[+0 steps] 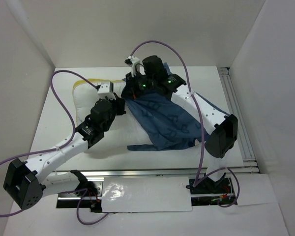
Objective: Put the pillow into the pillowcase
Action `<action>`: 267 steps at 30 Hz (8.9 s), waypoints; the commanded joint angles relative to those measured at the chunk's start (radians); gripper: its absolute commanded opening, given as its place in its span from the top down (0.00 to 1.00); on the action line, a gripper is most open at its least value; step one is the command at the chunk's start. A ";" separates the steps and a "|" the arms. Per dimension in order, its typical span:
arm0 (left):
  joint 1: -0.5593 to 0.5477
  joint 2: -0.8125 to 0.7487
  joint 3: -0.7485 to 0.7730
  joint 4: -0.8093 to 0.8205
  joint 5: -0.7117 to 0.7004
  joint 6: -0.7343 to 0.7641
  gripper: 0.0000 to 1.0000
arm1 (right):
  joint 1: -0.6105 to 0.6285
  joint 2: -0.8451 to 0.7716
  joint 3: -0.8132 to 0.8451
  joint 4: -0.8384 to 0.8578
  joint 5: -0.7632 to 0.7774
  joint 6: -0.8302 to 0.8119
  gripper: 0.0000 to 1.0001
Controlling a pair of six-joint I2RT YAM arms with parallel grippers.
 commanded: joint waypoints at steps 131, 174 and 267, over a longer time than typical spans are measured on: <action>-0.122 0.256 0.362 -0.590 0.091 -0.190 1.00 | 0.039 -0.424 -0.818 0.244 0.153 -0.075 1.00; 0.024 0.363 0.500 -0.743 0.046 -0.147 0.00 | -0.151 -0.320 -0.515 0.110 0.777 0.089 0.05; 0.211 0.391 0.065 0.660 0.648 0.122 1.00 | -0.059 0.310 0.165 0.330 -0.177 0.327 1.00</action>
